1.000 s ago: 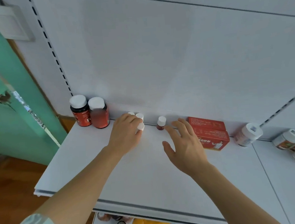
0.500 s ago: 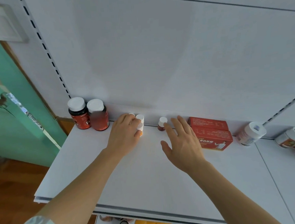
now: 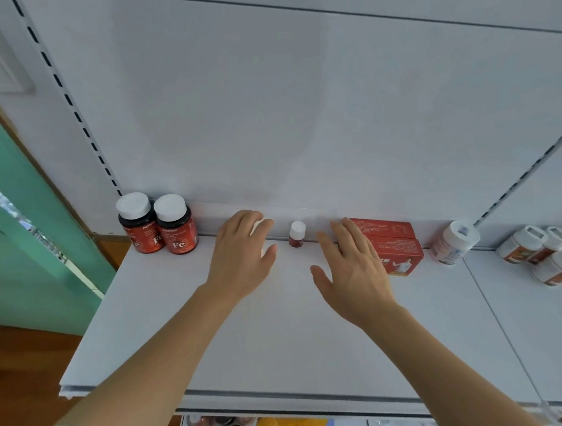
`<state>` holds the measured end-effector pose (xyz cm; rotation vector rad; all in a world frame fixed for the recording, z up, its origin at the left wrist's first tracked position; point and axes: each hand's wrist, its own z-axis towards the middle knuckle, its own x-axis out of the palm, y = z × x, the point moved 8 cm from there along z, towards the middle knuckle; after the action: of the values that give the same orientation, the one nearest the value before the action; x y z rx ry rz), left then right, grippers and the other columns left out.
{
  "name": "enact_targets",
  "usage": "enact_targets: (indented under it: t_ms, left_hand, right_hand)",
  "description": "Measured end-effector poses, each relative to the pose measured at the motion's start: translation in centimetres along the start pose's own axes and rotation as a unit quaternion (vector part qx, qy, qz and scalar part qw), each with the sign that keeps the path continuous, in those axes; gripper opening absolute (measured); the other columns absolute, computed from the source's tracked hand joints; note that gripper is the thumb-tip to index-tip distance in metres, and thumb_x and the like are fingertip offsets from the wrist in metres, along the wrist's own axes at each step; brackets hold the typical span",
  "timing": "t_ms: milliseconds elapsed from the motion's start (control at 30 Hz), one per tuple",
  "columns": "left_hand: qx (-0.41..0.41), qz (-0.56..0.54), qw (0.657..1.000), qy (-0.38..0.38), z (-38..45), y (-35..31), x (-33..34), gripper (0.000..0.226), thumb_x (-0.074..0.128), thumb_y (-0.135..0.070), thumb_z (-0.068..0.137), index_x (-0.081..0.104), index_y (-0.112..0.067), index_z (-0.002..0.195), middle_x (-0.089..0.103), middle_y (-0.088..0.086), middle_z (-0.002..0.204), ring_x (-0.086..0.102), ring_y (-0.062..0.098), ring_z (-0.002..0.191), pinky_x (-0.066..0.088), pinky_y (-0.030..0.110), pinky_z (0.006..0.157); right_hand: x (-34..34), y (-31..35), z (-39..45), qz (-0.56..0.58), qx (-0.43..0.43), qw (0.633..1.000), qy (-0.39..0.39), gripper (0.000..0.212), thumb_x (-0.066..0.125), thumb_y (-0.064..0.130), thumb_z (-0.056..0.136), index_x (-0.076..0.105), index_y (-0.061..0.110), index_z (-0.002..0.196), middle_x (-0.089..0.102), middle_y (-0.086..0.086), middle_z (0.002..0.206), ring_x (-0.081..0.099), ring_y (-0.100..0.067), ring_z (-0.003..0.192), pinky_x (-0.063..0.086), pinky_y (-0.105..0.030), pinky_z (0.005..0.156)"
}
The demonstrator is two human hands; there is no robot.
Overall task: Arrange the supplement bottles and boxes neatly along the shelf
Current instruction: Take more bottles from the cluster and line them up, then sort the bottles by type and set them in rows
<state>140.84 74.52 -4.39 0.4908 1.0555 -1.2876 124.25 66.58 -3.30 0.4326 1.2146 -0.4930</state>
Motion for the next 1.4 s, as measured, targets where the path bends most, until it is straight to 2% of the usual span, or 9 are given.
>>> enact_targets:
  t_ms: [167, 333, 500, 767, 967, 1067, 1233, 1400]
  left_hand:
    - [0.048, -0.013, 0.999, -0.020, 0.0, -5.6, -0.3, 0.042, 0.059, -0.034, 0.091, 0.061, -0.009, 0.124, 0.056, 0.011, 0.132, 0.044, 0.033, 0.131, 0.039, 0.048, 0.105]
    - [0.066, -0.012, 0.997, 0.031, 0.7, -12.4, 0.8, 0.056, 0.041, -0.047, 0.097, 0.053, -0.009, 0.136, 0.048, 0.014, 0.145, 0.035, 0.034, 0.140, 0.033, 0.053, 0.113]
    - [0.096, -0.010, 0.994, 0.053, 1.0, -21.0, 1.8, 0.060, 0.037, -0.052, 0.098, 0.047, -0.012, 0.141, 0.042, 0.010, 0.151, 0.027, 0.031, 0.145, 0.027, 0.052, 0.116]
    - [0.145, -0.040, 0.986, 0.077, -0.4, -40.0, 4.6, 0.063, 0.033, -0.054, 0.097, 0.041, -0.015, 0.146, 0.034, 0.009, 0.156, 0.018, 0.029, 0.149, 0.021, 0.051, 0.119]
    - [0.208, -0.069, 0.970, 0.105, -1.2, -54.7, 7.7, 0.066, 0.029, -0.056, 0.096, 0.039, -0.017, 0.148, 0.032, 0.008, 0.158, 0.017, 0.029, 0.149, 0.019, 0.050, 0.120]
    - [0.240, -0.078, 0.960, 0.121, -0.8, -61.1, 9.7, 0.066, 0.029, -0.056, 0.095, 0.043, -0.015, 0.145, 0.035, 0.011, 0.155, 0.022, 0.032, 0.147, 0.021, 0.052, 0.118]
    - [0.293, -0.108, 0.942, 0.119, 0.6, -71.6, 13.8, 0.064, 0.035, -0.053, 0.094, 0.047, -0.014, 0.143, 0.042, 0.014, 0.150, 0.030, 0.034, 0.143, 0.026, 0.051, 0.116]
    - [0.329, -0.139, 0.922, 0.147, 3.0, -82.6, 18.3, 0.062, 0.037, -0.049, 0.097, 0.035, -0.018, 0.150, 0.030, 0.011, 0.158, 0.018, 0.030, 0.148, 0.016, 0.047, 0.120]
  right_hand:
    - [-1.2, -2.4, -2.3, -0.018, 0.048, 0.999, -0.001, 0.061, 0.052, 0.043, 0.094, 0.044, 0.010, 0.144, 0.037, -0.017, 0.153, 0.025, -0.036, 0.146, 0.028, -0.050, 0.118]
    - [-3.5, -6.6, -6.2, -0.037, 0.089, 0.995, -0.012, 0.064, 0.045, 0.047, 0.096, 0.040, 0.010, 0.147, 0.035, -0.018, 0.155, 0.024, -0.036, 0.147, 0.026, -0.049, 0.119]
    - [-6.5, -13.0, -11.5, -0.055, 0.156, 0.986, -0.012, 0.068, 0.036, 0.053, 0.096, 0.035, 0.011, 0.150, 0.031, -0.019, 0.156, 0.024, -0.036, 0.147, 0.026, -0.050, 0.118]
    - [-12.3, -26.6, -24.4, -0.090, 0.235, 0.968, -0.015, 0.070, 0.030, 0.056, 0.095, 0.038, 0.011, 0.149, 0.033, -0.019, 0.156, 0.025, -0.037, 0.147, 0.026, -0.049, 0.118]
    - [-15.8, -36.9, -33.6, -0.102, 0.306, 0.947, -0.001, 0.070, 0.027, 0.057, 0.099, 0.022, 0.015, 0.155, 0.016, -0.015, 0.163, 0.007, -0.032, 0.152, 0.011, -0.046, 0.122]
    - [-17.4, -42.0, -37.3, -0.095, 0.349, 0.932, -0.007, 0.073, 0.026, 0.060, 0.099, 0.016, 0.017, 0.157, 0.010, -0.012, 0.164, 0.000, -0.029, 0.152, 0.005, -0.044, 0.123]
    - [-19.2, -50.6, -42.2, -0.091, 0.414, 0.906, -0.007, 0.076, 0.022, 0.063, 0.098, 0.008, 0.018, 0.158, 0.005, -0.008, 0.165, -0.004, -0.026, 0.152, 0.000, -0.042, 0.123]
    - [-21.9, -59.8, -46.0, -0.125, 0.460, 0.879, -0.003, 0.077, 0.022, 0.063, 0.097, 0.009, 0.017, 0.157, 0.007, -0.008, 0.165, -0.001, -0.026, 0.152, 0.004, -0.043, 0.124]
